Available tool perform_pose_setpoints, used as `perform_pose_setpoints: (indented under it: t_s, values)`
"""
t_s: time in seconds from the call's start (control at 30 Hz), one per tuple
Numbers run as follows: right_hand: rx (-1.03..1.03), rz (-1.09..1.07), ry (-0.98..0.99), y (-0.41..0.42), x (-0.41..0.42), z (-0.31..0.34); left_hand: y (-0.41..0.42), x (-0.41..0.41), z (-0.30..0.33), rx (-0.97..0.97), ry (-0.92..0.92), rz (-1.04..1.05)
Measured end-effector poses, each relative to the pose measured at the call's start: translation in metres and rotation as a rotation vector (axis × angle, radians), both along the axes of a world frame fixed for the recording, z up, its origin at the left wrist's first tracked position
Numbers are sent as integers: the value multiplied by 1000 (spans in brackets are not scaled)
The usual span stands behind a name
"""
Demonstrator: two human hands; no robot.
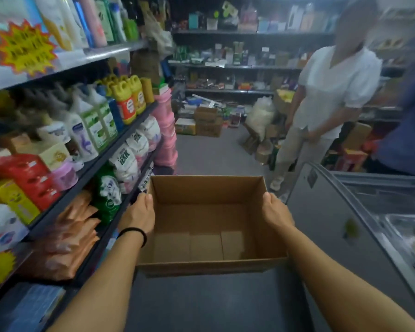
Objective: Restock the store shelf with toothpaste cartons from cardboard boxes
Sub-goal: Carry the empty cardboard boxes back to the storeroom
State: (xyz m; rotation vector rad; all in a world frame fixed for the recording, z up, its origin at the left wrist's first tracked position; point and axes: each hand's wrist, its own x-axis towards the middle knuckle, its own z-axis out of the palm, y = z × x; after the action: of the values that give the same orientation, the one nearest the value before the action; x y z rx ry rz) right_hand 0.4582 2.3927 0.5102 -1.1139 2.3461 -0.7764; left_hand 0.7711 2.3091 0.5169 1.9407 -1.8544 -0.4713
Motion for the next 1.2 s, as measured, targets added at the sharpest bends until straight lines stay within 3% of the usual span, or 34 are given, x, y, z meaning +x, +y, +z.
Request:
perform_pose_setpoints:
  t_s: [0.37,0.53,0.87,1.2]
  values:
    - [-13,-78,22,-208,-96,7,-227,-105,6,26,45,-93]
    - [-30,-111,17,-343,-129,5,-380,-141,-6,-15,72,-126]
    - [-34,-193,25,-601,-220,34,-645,-241,37,4,69,-202]
    - [-39,-156,10,-901,-370,4,-941,-389,-4,31,4,-169]
